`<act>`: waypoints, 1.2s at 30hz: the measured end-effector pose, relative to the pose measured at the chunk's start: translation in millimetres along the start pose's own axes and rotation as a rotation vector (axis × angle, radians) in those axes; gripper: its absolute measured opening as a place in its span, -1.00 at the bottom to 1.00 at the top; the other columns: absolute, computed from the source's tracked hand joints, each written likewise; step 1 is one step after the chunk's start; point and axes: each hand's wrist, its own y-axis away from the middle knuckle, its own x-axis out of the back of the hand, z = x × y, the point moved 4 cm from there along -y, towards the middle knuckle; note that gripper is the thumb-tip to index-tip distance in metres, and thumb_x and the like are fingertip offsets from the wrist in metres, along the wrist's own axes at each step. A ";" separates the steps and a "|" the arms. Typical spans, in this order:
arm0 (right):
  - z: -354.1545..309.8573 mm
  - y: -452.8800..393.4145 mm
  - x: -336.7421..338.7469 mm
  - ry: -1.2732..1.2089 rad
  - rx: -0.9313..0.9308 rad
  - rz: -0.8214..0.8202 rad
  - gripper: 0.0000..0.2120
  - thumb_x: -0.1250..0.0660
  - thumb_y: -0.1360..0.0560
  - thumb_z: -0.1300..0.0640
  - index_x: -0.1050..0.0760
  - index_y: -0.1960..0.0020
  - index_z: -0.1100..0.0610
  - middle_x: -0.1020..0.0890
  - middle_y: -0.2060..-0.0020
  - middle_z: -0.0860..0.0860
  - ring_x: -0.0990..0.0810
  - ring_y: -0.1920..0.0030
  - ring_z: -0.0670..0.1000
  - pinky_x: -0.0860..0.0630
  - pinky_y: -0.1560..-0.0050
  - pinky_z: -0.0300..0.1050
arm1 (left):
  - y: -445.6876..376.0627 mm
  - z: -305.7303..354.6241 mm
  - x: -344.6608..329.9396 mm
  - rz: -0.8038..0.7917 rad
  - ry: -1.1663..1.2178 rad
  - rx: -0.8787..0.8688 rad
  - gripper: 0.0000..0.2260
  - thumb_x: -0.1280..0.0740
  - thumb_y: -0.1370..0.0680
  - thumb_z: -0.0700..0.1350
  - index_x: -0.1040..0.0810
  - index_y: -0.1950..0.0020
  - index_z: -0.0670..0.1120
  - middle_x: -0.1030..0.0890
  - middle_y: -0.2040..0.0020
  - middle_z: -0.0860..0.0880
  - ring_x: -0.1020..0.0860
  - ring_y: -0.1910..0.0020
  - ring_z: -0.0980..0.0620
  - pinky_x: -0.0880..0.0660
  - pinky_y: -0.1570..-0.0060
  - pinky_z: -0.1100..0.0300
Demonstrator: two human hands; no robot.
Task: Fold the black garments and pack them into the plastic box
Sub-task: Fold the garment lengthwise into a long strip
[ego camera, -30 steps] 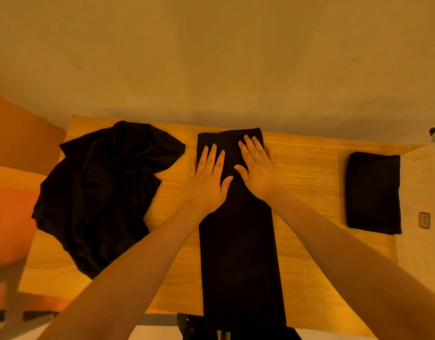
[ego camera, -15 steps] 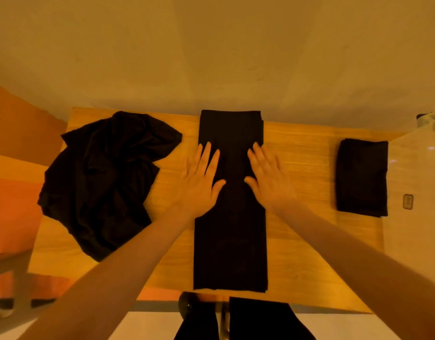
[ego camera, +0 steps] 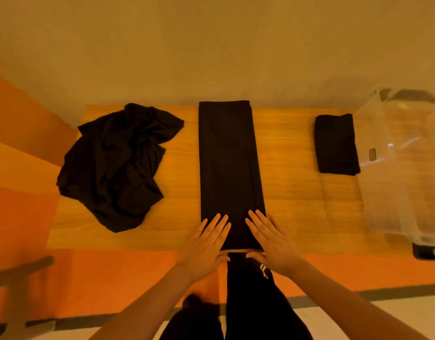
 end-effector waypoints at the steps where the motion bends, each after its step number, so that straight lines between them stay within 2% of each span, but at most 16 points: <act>1: -0.1 3.5 -2.4 0.012 -0.003 0.004 -0.29 0.10 -0.52 -0.34 -0.06 -0.46 0.14 -0.22 -0.43 0.09 0.15 -0.51 0.03 0.10 -0.44 0.00 | 1.6 0.2 -0.1 0.023 -0.010 -0.026 -0.35 -0.23 -0.44 0.16 -0.21 -0.42 -0.16 -0.42 -0.37 -0.12 -0.27 -0.41 -0.07 -0.25 -0.31 -0.05; 3: -3.2 7.7 -7.4 0.047 -0.005 0.008 -0.26 -0.05 -0.47 -0.31 -0.02 -0.46 0.14 -0.30 -0.41 0.12 0.21 -0.50 0.02 0.10 -0.44 0.02 | 4.5 -0.3 -1.5 0.048 -0.009 -0.059 -0.24 -0.48 -0.29 -0.07 -0.25 -0.41 -0.18 -0.44 -0.35 -0.13 -0.32 -0.38 -0.07 -0.27 -0.29 -0.03; 5: -8.4 11.1 -11.2 0.060 0.007 0.042 -0.17 -0.35 -0.37 -0.21 -0.07 -0.44 0.15 -0.39 -0.37 0.12 0.12 -0.51 0.04 0.10 -0.43 0.04 | 8.8 0.1 -4.0 0.052 -0.011 -0.070 -0.22 -0.53 -0.19 -0.21 -0.31 -0.36 -0.16 -0.48 -0.32 -0.12 -0.33 -0.36 -0.05 -0.31 -0.27 0.01; 7: -15.7 16.1 -11.3 0.054 0.004 0.049 -0.08 -0.56 -0.18 -0.09 -0.23 -0.39 0.15 -0.47 -0.31 0.11 -0.20 -0.45 0.08 0.07 -0.41 0.07 | 13.3 3.4 0.1 0.043 -0.029 -0.091 -0.26 -0.54 -0.18 -0.24 -0.40 -0.34 -0.14 -0.49 -0.31 -0.10 -0.40 -0.33 -0.05 -0.33 -0.26 0.04; 9: -22.9 21.7 -10.1 0.103 0.015 0.124 -0.16 -0.62 -0.09 0.03 -0.41 -0.31 0.15 -0.53 -0.25 0.10 -0.46 -0.30 0.09 0.04 -0.39 0.09 | 18.9 5.3 5.8 0.077 -0.039 -0.119 -0.33 -0.49 -0.27 -0.25 -0.41 -0.36 -0.11 -0.41 -0.37 -0.08 -0.38 -0.36 -0.03 -0.27 -0.32 0.07; 10: -25.7 24.0 -10.1 0.121 0.030 0.176 -0.21 -0.62 -0.06 0.07 -0.49 -0.26 0.13 -0.56 -0.21 0.09 -0.51 -0.25 0.08 0.03 -0.38 0.08 | 21.4 5.1 5.5 0.083 -0.023 -0.124 -0.38 -0.47 -0.29 -0.28 -0.43 -0.34 -0.10 -0.40 -0.37 -0.07 -0.39 -0.35 -0.01 -0.28 -0.32 0.08; 12: -29.0 28.7 -8.8 0.091 0.033 0.232 -0.29 -0.64 -0.01 0.10 -0.58 -0.16 0.09 -0.61 -0.15 0.05 -0.56 -0.19 0.04 -0.03 -0.38 0.05 | 26.6 4.6 12.6 0.142 0.077 -0.124 -0.50 -0.44 -0.24 -0.34 -0.60 -0.16 -0.07 -0.59 -0.19 -0.06 -0.55 -0.19 0.03 -0.48 -0.14 0.13; 14: -31.6 32.2 -0.5 -0.042 0.017 0.248 -0.37 -0.65 0.01 0.16 -0.62 -0.06 0.04 -0.65 -0.07 -0.01 -0.61 -0.11 -0.02 -0.30 -0.32 0.03 | 33.0 -0.2 25.5 0.125 0.315 -0.025 -0.58 -0.32 -0.32 -0.38 -0.61 -0.13 -0.08 -0.61 -0.16 -0.04 -0.57 -0.16 0.03 -0.51 -0.11 0.17; 16: -33.8 35.5 15.2 -0.301 -0.033 0.232 -0.57 -0.56 -0.19 0.29 -0.62 -0.04 0.08 -0.68 0.03 0.00 -0.64 -0.02 0.02 -0.55 -0.07 -0.04 | 38.0 -8.5 35.9 -0.028 0.599 0.155 -0.67 -0.22 -0.51 -0.32 -0.55 -0.22 -0.08 -0.58 -0.18 -0.01 -0.54 -0.16 0.04 -0.44 -0.16 0.18; 19: -31.0 37.1 39.5 -0.678 -0.209 0.087 -0.81 -0.31 -0.50 0.25 -0.59 -0.06 0.08 -0.61 0.18 -0.06 -0.59 0.15 -0.11 -0.45 0.18 -0.37 | 38.8 -17.9 64.0 -0.099 0.856 0.262 -0.90 -0.30 -0.54 -0.15 -0.61 0.03 -0.06 -0.58 0.21 0.10 -0.55 0.22 0.14 -0.52 0.10 0.15; 21: -26.5 32.0 56.3 -0.850 -0.268 0.109 -0.87 -0.32 -0.50 0.19 -0.57 -0.02 0.05 -0.57 0.25 -0.14 -0.55 0.25 -0.22 -0.46 0.22 -0.39 | 32.9 -32.2 85.1 -0.060 0.938 0.309 -0.93 -0.33 -0.53 -0.12 -0.57 0.14 0.02 -0.56 0.26 0.12 -0.53 0.25 0.18 -0.53 0.13 0.16; 23: -18.8 23.0 76.2 -1.038 -0.316 0.170 -0.87 -0.32 -0.50 0.20 -0.55 -0.03 0.09 -0.59 0.21 -0.10 -0.57 0.19 -0.20 -0.52 0.18 -0.35 | 23.3 -49.4 102.6 -0.021 0.904 0.364 -0.92 -0.32 -0.53 -0.05 -0.56 0.15 0.10 -0.57 0.25 0.16 -0.53 0.24 0.22 -0.50 0.15 0.31; 26: -7.2 5.3 107.8 -1.249 -0.311 0.238 -0.85 -0.24 -0.55 0.23 -0.51 0.01 0.02 -0.60 0.13 -0.11 -0.59 0.11 -0.18 -0.50 0.18 -0.40 | -0.2 -64.8 127.7 0.015 1.039 0.411 -0.88 -0.29 -0.55 -0.09 -0.58 0.13 0.08 -0.62 0.15 0.06 -0.58 0.15 0.15 -0.52 0.09 0.29; 29: 8.2 -20.7 132.4 -1.332 -0.316 0.248 -0.80 -0.20 -0.56 0.24 -0.50 0.07 -0.03 -0.60 0.16 -0.14 -0.60 0.17 -0.26 -0.46 0.26 -0.45 | -33.5 -81.3 140.0 0.069 1.022 0.470 -0.84 -0.28 -0.56 -0.11 -0.59 -0.09 -0.07 -0.63 0.03 -0.11 -0.59 0.04 -0.03 -0.52 -0.01 0.11; 31: 20.5 -42.3 141.4 -1.367 -0.351 0.241 -0.81 -0.20 -0.57 0.21 -0.50 0.08 -0.04 -0.59 0.17 -0.14 -0.59 0.16 -0.20 -0.46 0.30 -0.45 | -54.6 -95.3 141.0 0.098 0.951 0.487 -0.77 -0.26 -0.57 -0.07 -0.57 -0.17 -0.07 -0.63 -0.02 -0.07 -0.59 0.00 -0.01 -0.52 -0.04 0.05; 36: 57.5 -102.1 136.9 -1.428 -0.441 0.170 -0.87 -0.20 -0.58 0.11 -0.52 0.07 -0.01 -0.62 0.09 -0.03 -0.59 0.05 -0.05 -0.54 0.04 -0.15 | -109.2 -130.5 128.6 0.071 0.870 0.548 -0.77 -0.18 -0.59 0.01 -0.56 -0.15 0.03 -0.60 -0.08 0.07 -0.54 -0.09 0.07 -0.49 -0.12 0.10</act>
